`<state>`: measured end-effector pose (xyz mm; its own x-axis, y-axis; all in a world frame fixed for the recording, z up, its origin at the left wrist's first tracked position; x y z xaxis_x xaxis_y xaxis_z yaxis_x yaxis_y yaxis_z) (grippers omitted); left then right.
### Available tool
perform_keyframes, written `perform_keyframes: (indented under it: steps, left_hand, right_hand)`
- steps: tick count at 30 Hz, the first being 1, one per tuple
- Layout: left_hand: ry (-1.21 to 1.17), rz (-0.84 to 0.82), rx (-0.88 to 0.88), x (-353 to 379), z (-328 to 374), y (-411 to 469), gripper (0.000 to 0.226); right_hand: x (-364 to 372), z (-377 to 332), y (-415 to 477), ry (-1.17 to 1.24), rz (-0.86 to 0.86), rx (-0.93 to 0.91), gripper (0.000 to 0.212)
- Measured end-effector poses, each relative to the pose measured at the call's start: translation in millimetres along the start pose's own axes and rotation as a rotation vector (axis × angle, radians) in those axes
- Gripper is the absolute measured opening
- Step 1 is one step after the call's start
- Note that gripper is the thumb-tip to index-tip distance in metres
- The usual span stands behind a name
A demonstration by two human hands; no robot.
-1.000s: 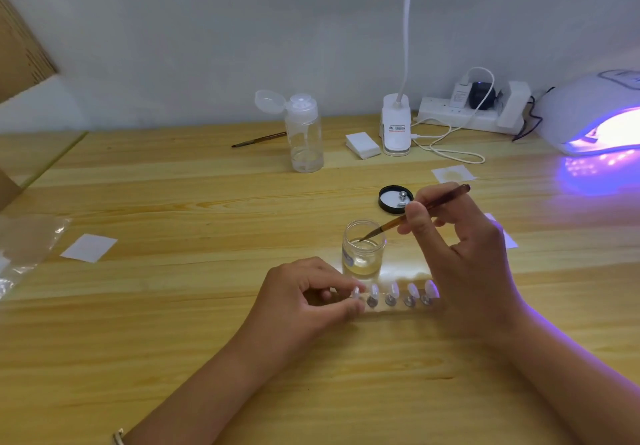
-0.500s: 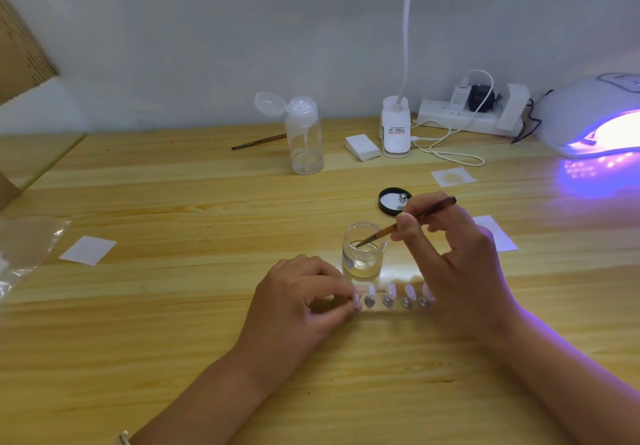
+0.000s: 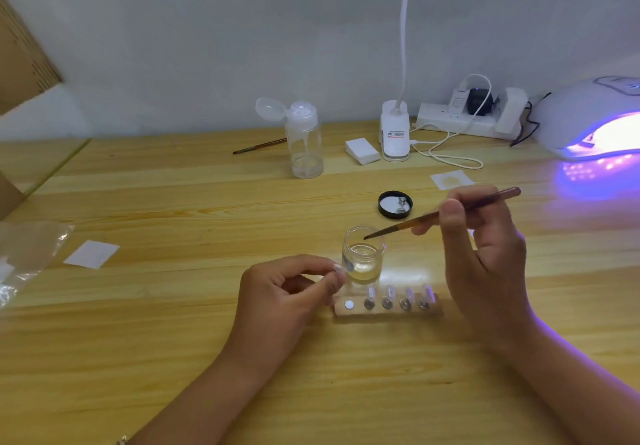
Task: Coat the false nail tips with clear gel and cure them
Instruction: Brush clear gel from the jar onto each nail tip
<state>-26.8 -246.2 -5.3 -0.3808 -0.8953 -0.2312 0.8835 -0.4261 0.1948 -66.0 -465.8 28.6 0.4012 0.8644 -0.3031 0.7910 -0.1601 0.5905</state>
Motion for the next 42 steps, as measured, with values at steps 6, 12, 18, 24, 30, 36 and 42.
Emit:
perform_keyframes:
  steps: [6,12,18,24,30,36,42]
  left_hand:
    - [-0.120,0.036,0.019,-5,20,21,0.001]
    - [-0.168,0.070,-0.049,3,7,33,0.011]
    - [-0.151,0.037,-0.052,2,-4,28,0.012]
    - [-0.149,0.001,-0.042,6,-1,23,0.015]
    - [-0.158,-0.007,-0.067,7,0,23,0.007]
    - [-0.161,-0.014,-0.080,9,0,22,0.007]
    - [-0.160,-0.017,-0.082,9,-1,21,0.011]
  right_hand:
    - [-7,1,-2,0.002,0.032,0.001,0.010]
    - [-15,4,-5,0.015,0.067,0.012,0.011]
    - [-27,-5,-5,0.122,0.171,-0.060,0.011]
    - [-15,-14,-10,0.240,0.111,-0.120,0.017]
    - [-8,-17,-11,0.260,0.049,-0.148,0.017]
    - [-5,-17,-10,0.283,0.015,-0.103,0.020]
    - [-3,-18,-10,0.269,-0.012,-0.083,0.020]
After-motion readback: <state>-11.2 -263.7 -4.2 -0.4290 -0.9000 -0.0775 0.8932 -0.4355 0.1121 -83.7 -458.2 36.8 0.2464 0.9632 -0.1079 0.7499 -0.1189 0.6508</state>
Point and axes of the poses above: each hand's wrist, its own y-axis towards the middle knuckle, its own x-axis out of the palm, z = x × y, the point moved 7 cm from there along y, towards the middle knuckle, and after that the axes turned 12 degrees about -z, right-handed, at the moved point
